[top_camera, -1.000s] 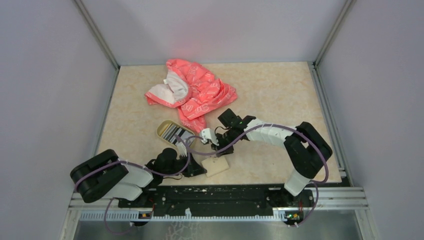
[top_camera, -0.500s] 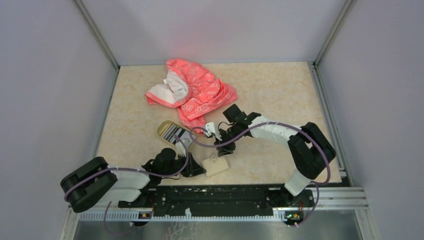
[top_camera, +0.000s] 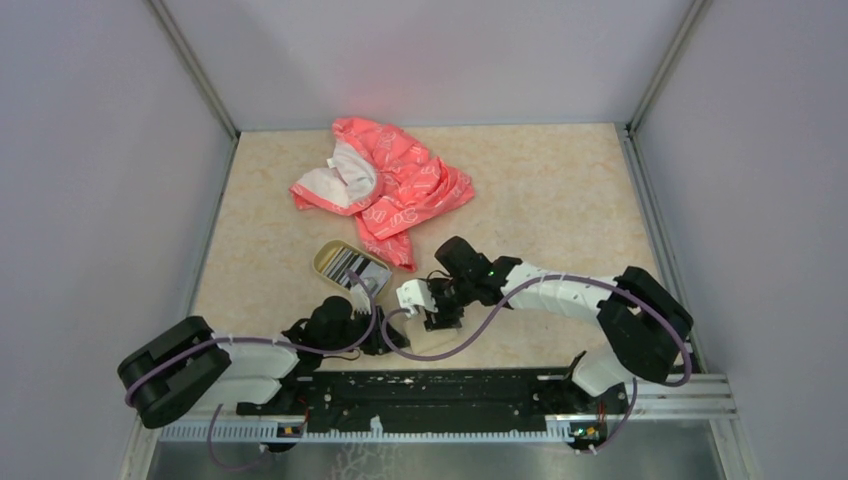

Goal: Put the credit cards into the card holder
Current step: Open the card holder at the center of the board.

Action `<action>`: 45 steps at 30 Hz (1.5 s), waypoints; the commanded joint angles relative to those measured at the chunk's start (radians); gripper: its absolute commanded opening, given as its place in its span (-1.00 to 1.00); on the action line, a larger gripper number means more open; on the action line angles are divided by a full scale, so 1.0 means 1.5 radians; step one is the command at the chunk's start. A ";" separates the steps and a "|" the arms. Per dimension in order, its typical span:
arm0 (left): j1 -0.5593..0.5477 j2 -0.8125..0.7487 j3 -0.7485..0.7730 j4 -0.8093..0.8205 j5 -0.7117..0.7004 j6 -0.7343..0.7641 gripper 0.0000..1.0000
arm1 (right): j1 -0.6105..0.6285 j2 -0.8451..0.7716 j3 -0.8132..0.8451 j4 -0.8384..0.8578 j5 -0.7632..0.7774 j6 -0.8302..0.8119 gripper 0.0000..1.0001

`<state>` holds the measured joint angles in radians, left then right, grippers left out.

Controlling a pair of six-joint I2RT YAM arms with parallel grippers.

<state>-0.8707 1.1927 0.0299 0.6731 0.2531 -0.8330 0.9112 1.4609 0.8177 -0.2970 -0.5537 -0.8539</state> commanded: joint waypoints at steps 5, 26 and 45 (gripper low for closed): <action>-0.003 0.036 0.002 0.041 0.001 0.001 -0.46 | 0.024 0.044 0.012 0.048 0.047 0.006 0.10; -0.003 0.056 0.000 0.055 0.003 0.000 -0.48 | 0.026 0.039 0.029 0.074 0.101 0.062 -0.64; -0.003 -0.146 -0.017 -0.050 -0.048 -0.003 0.35 | -0.095 -0.055 0.082 -0.033 0.008 0.084 -1.00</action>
<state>-0.8707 1.0801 0.0242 0.6773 0.2260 -0.8478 0.8124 1.4708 0.8707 -0.3019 -0.4534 -0.7380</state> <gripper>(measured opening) 0.644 0.019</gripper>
